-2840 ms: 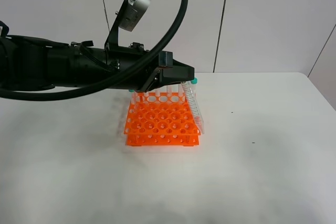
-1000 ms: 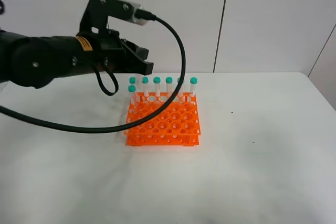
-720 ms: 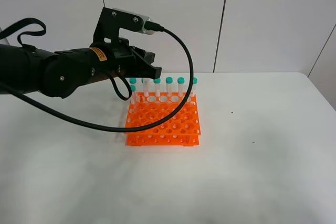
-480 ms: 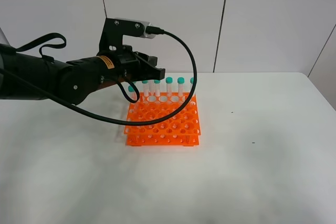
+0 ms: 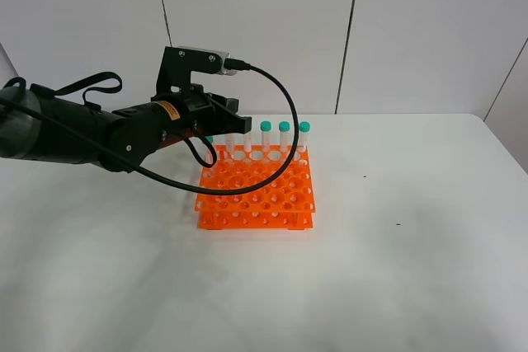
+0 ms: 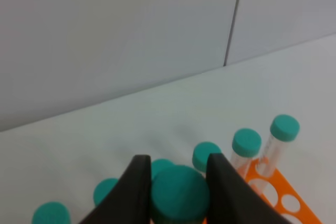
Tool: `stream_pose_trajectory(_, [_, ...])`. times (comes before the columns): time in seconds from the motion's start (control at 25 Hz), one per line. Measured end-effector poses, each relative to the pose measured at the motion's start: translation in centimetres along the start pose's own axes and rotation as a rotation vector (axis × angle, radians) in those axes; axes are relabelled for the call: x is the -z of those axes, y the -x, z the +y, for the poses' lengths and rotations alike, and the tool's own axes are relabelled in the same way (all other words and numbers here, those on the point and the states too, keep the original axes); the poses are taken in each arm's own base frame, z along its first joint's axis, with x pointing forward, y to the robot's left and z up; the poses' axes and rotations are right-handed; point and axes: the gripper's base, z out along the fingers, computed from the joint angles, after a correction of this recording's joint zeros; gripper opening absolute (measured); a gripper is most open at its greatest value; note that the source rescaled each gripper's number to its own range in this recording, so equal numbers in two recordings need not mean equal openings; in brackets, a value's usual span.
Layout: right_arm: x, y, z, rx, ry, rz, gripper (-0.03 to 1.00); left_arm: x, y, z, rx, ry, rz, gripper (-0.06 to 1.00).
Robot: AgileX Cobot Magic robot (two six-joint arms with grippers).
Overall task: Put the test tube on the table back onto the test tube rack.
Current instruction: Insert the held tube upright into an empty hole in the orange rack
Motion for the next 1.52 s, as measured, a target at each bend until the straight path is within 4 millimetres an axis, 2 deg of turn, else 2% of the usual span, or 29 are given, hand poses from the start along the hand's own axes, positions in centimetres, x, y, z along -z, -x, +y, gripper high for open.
stream_pose_trajectory(0.4, [0.0,0.0,0.0,-0.002,0.003,0.000,0.94,-0.9,-1.1,1.5,0.008,0.037,0.002,0.00])
stream_pose_trajectory(0.96, [0.0,0.0,0.0,-0.003,0.004,0.000,0.94,-1.0,-1.1,1.5,0.083,0.037,-0.001,0.00])
stream_pose_trajectory(1.16, [0.0,0.0,0.0,-0.003,0.004,0.000,0.94,-1.6,-2.3,1.6,0.079,0.040,0.028,0.00])
stream_pose_trajectory(1.52, [0.0,0.0,0.1,-0.003,0.006,0.000,0.94,-1.9,-2.8,1.7,0.078,0.040,0.025,0.00])
